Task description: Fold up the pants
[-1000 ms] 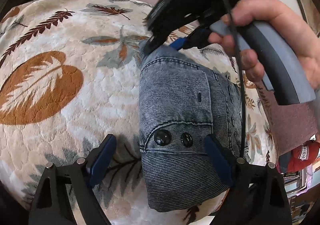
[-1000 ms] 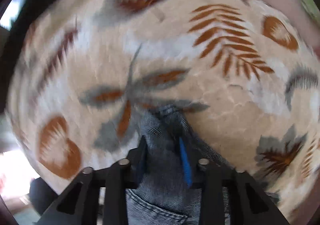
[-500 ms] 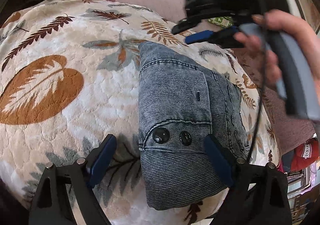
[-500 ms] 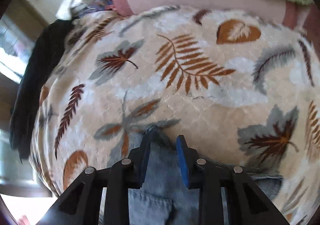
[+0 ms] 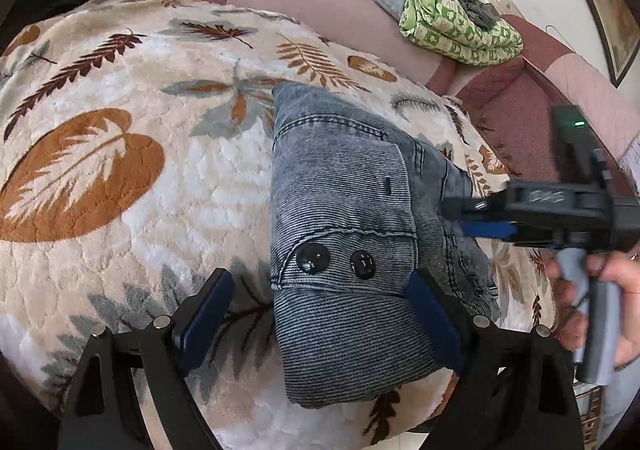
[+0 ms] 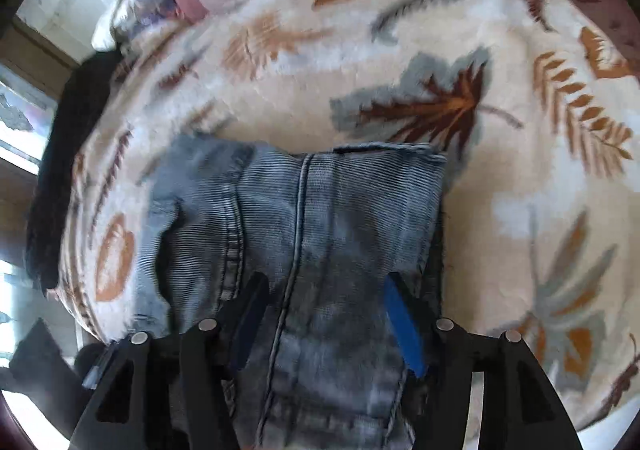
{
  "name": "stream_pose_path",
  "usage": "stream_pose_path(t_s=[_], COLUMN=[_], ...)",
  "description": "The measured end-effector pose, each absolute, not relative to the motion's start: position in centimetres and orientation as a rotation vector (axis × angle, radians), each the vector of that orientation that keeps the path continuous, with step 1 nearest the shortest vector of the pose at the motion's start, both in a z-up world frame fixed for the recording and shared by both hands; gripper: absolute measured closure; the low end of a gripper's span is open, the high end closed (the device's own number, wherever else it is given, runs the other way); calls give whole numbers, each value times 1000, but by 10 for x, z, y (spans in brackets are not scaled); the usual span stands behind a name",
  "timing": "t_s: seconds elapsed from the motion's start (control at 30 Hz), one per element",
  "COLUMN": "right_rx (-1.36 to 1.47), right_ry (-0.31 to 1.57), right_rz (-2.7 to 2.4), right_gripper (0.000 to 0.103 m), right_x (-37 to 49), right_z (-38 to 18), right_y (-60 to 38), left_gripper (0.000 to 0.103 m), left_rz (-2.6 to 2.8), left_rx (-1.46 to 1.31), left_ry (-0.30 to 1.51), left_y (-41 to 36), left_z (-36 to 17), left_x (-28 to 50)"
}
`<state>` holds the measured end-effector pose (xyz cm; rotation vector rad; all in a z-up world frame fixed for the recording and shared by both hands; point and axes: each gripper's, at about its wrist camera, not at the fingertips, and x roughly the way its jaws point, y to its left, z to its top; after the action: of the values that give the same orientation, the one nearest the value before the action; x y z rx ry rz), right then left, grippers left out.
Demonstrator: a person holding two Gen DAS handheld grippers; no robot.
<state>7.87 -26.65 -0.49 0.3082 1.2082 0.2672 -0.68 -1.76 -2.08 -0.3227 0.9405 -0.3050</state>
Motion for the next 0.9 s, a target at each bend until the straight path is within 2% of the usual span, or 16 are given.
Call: stream_pose_path(t_s=[0.13,0.2,0.23,0.27,0.4,0.53,0.63,0.9], right_rx=[277,233,206,220,228,197,123,235], right_ry=[1108,1195,1214,1178,1218,1115,1217,1205], right_rz=[307,295,302,315,290,305,322,314], right_gripper=[39,38,33,33,34,32,28,28], right_x=[45,33,31,27,27,8,4,-2], right_z=[9,-24,-37,-38,-18,5,-40,-8], right_y=[-264,-259,-259,-262,-263,-258,-246,-272], left_gripper=[13,13,13,13,13,13,13,13], left_rz=[-290,-289,-288,-288,-281,-276,-278,-245], left_rx=[-325,-327,-327,-326,-313,-320,-345,-401], left_ry=[931,934,938,938,929,914,916,871], left_y=[-14,-14,-14,-15,-15,-11,-7,10], left_z=[-19,-20,-20,-20,-18,-14,-13,-7], left_x=[-8,-7,-6,-7,-8,-10,-8,-12])
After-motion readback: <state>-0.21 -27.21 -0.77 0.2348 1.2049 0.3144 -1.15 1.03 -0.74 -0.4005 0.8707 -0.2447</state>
